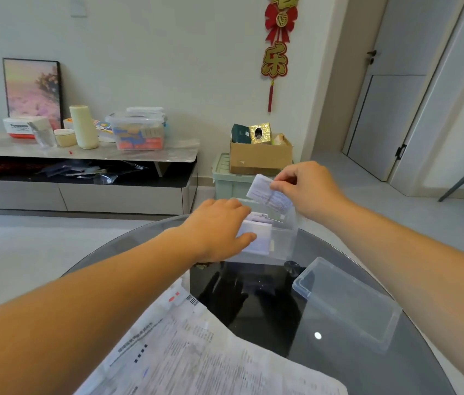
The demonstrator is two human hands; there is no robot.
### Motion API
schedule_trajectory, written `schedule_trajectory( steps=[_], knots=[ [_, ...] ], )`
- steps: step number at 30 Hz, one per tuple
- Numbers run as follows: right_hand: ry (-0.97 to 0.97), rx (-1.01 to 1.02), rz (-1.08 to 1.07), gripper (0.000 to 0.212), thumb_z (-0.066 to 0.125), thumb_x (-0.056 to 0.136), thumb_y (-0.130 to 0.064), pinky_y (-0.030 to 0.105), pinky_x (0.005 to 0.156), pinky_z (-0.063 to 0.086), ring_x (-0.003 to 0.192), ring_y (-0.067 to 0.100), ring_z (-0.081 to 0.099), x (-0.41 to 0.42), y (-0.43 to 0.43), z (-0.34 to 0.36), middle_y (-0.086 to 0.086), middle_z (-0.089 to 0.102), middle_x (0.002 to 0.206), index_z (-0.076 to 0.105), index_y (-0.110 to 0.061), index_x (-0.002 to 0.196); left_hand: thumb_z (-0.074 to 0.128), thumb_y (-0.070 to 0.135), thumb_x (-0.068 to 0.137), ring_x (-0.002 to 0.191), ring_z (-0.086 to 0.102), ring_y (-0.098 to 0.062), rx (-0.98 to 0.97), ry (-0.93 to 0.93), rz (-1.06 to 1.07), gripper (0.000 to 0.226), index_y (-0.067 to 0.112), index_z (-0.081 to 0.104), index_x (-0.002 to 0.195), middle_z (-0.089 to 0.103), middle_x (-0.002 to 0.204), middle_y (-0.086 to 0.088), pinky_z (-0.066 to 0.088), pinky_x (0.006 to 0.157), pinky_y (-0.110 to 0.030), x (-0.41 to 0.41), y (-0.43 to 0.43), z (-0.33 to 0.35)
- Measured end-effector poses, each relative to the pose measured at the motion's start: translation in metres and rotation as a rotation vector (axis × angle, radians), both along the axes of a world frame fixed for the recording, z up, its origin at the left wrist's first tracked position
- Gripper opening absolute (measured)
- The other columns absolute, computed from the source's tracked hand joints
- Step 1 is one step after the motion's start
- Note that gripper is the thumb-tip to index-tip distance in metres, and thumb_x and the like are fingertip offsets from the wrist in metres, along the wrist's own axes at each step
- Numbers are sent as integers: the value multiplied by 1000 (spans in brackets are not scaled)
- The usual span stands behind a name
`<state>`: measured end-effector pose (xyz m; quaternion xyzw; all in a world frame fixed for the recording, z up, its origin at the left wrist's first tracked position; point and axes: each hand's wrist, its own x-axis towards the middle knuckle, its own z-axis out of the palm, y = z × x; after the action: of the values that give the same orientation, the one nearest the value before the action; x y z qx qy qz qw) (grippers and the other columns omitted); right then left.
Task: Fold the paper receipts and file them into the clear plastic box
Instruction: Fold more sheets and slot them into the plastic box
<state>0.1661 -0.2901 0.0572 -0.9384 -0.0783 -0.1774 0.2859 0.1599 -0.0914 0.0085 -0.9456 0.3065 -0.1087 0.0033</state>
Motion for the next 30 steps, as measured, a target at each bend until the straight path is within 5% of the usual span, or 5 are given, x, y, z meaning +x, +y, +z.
schedule_trajectory(
  steps=[12,19,30],
  knots=[
    [25,-135,28,10,70,92,-29,32,73,51,82,13,62,53,7,-30,-9,68,81,77,-23,89,41,74,89,133,46,-23,230,-27,-108,80,19,35,148,47,148,-1,31,117,-44,40,-18,-12],
    [47,-23,64,9,71,91,-26,42,83,56,85,15,64,54,3,-40,-6,73,88,79,-22,92,46,75,87,134,42,-22,242,57,-107,84,23,29,151,42,151,0,25,117,-44,42,-20,-15],
    [95,93,55,12,69,93,-28,43,73,61,84,15,66,56,-2,-47,-4,73,91,80,-23,94,52,73,85,131,38,-26,258,60,-92,78,27,34,145,37,148,-4,28,114,-44,45,-26,-15]
  ],
)
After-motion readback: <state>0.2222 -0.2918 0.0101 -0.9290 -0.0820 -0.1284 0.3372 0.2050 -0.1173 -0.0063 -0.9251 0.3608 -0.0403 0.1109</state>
